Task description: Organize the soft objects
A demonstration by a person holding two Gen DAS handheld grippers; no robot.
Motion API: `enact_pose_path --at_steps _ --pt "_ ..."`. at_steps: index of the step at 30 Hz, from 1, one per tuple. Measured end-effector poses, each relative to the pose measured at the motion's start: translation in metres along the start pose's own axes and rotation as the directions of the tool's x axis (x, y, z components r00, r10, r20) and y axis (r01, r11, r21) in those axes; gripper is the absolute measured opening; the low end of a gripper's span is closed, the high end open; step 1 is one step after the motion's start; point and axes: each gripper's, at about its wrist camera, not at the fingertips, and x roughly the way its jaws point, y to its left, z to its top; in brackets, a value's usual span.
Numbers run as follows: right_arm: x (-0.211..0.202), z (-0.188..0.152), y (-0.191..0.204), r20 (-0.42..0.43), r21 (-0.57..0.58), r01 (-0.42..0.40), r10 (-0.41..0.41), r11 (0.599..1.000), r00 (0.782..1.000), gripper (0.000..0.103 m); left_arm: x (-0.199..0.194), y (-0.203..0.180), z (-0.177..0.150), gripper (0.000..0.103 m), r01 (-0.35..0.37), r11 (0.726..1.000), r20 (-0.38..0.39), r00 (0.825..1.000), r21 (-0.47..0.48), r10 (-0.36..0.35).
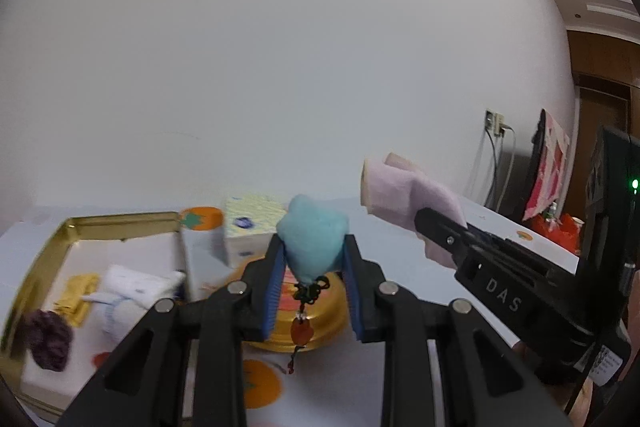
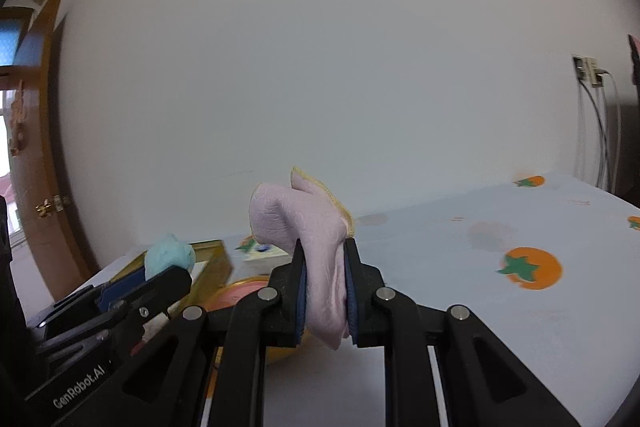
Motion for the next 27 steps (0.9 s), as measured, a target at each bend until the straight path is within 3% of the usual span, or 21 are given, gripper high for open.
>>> enact_pose_path --at_steps 10,18,27 --pt "0.024 0.005 0.034 -0.017 0.002 -0.078 0.078 0.997 0.997 0.018 -0.027 0.052 0.011 0.026 -0.098 0.994 0.055 0.993 -0.036 0.1" --pt "0.048 0.01 0.068 -0.02 -0.015 -0.161 0.16 0.987 0.987 0.018 -0.03 0.09 0.026 0.026 -0.195 0.979 0.077 0.977 -0.055 0.199" --pt "0.076 0.025 0.112 -0.038 -0.023 -0.216 0.215 0.976 0.976 0.018 -0.013 0.137 0.045 0.026 -0.285 0.955 0.043 0.956 -0.088 0.289"
